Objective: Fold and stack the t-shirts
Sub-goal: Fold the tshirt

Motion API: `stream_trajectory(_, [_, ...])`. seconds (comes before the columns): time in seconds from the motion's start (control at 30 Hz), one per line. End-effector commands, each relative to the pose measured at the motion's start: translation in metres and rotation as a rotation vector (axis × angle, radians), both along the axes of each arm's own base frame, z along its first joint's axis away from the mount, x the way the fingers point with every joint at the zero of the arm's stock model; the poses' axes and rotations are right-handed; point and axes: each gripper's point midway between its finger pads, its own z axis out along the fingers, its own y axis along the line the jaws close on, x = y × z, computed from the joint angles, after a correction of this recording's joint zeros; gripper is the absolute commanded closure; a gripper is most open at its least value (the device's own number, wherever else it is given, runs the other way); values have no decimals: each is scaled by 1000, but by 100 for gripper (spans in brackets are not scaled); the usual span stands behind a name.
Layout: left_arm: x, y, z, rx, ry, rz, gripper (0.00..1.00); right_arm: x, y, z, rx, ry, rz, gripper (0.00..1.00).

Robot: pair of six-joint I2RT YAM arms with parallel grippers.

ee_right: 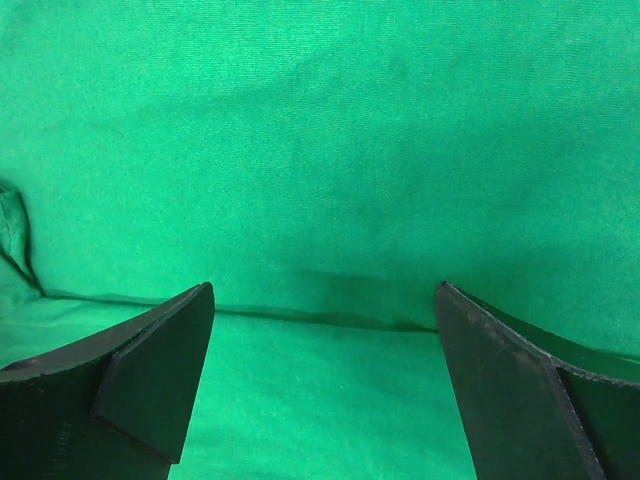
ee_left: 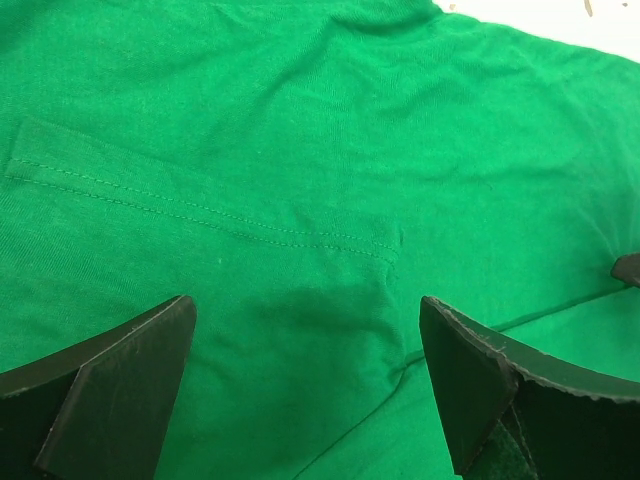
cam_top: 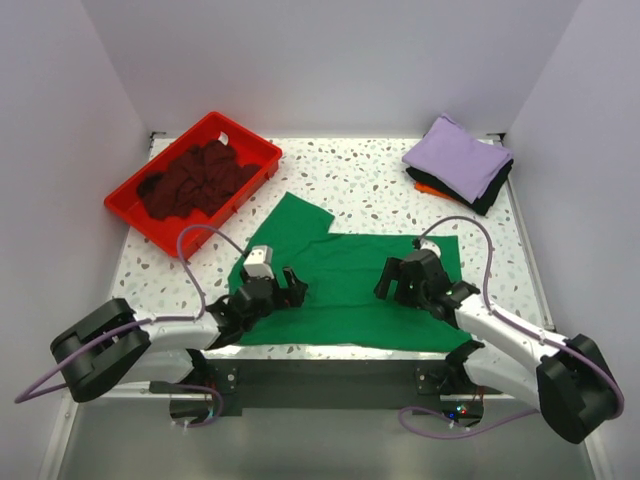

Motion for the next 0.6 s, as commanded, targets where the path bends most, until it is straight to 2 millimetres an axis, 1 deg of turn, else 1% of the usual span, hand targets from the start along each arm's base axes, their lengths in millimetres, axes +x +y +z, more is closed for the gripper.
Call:
stream_trajectory(0.0, [-38, 33, -51, 155, 181, 40, 0, -34, -12, -20, -22, 128, -16, 5])
stream_trajectory(0.03, [-40, 38, -53, 177, 190, 57, 0, -35, -13, -19, -19, 129, -21, 5])
stream_trajectory(0.1, [-45, 36, -52, 188, 194, 54, 0, -39, -14, -20, -10, 131, -22, 5])
stream_trajectory(0.17, [-50, 41, -55, 212, 207, 74, 0, -42, -14, -22, -2, 139, -24, 5])
stream_trajectory(0.2, [-53, 39, -55, 218, 210, 68, 0, -43, -14, -21, 4, 141, -24, 5])
stream_trajectory(0.23, [-56, 41, -58, 228, 223, 75, 0, -44, -13, -20, 10, 137, -21, 5])
stream_trajectory(0.3, [-58, 38, -55, 232, 215, 76, 0, -44, -12, -19, 14, 138, -19, 5])
stream_trajectory(0.37, [-57, 39, -51, 250, 198, 84, 0, -40, -11, -11, 14, 115, -14, 5])
stream_trajectory(0.4, [-52, 34, -43, 241, 178, 81, 0, -39, -14, -9, 2, 108, -16, 5])
stream_trajectory(0.43, [-50, 33, -38, 247, 167, 83, 0, -35, -15, -3, -4, 87, -13, 5])
stream_trajectory(0.47, [-45, 32, -32, 248, 143, 91, 0, -28, -13, 8, -2, 57, -14, 5])
stream_trajectory(0.5, [-38, 24, -17, 230, 106, 83, 0, -27, -16, 12, -21, 53, -18, 5])
stream_trajectory(0.53, [-33, 20, -7, 220, 81, 84, 0, -21, -23, 19, -59, 19, -29, 5])
stream_trajectory(0.57, [-28, 19, 3, 218, 49, 92, 0, -10, -22, 37, -61, -29, -40, 4])
